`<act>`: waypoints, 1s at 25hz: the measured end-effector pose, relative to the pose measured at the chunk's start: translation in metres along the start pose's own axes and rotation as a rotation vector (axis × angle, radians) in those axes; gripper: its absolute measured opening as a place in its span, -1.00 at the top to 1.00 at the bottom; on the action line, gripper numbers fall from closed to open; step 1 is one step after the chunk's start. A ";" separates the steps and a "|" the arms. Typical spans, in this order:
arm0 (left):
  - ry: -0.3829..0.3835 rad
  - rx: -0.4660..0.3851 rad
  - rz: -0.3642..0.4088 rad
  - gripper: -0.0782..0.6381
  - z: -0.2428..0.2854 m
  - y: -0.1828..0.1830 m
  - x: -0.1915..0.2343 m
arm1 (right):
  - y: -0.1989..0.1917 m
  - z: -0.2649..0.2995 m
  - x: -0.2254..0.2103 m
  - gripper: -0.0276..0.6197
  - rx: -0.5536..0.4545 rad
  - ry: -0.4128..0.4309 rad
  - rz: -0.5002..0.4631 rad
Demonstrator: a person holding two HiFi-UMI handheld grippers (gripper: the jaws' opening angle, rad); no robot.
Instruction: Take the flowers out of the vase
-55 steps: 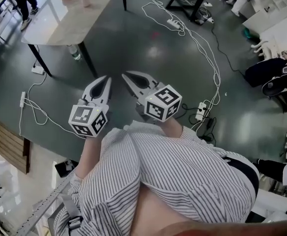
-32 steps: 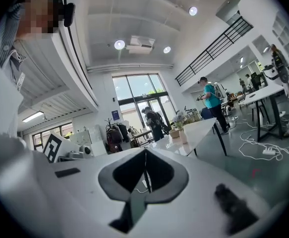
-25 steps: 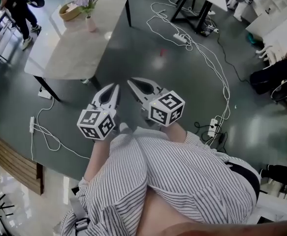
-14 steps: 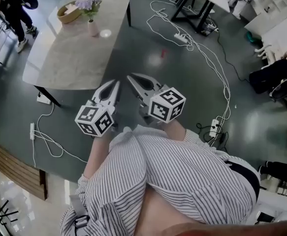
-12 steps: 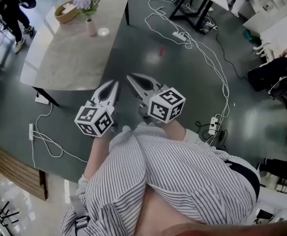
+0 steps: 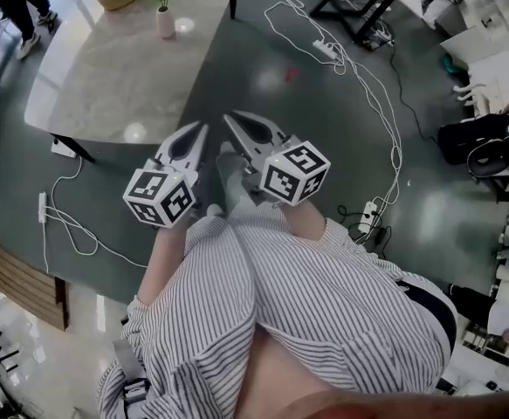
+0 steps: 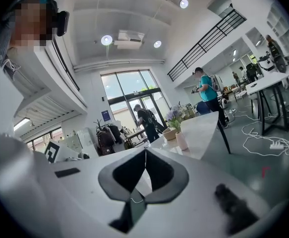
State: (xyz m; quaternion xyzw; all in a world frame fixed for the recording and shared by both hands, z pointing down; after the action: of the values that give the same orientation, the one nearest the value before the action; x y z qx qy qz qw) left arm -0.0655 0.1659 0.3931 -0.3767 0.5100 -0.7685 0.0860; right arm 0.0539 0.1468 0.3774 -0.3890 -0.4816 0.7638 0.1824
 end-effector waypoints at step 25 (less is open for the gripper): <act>0.180 -0.080 0.000 0.75 0.208 0.118 0.105 | 0.138 0.142 -0.195 0.87 0.056 0.194 -0.040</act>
State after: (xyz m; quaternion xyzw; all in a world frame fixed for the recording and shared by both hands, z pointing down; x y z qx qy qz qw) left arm -0.0302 -0.0927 0.3850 -0.3092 0.5459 -0.7783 0.0245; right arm 0.0808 -0.1293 0.3712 -0.4464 -0.4476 0.7320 0.2542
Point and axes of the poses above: the fingertips, and each gripper's own axes: z forward along the fingers, x to its left, y out of its top, the point moved 6 cm from there along -z, backward along the fingers, and after that the axes turned 5 degrees about x, right-handed, at the moved point
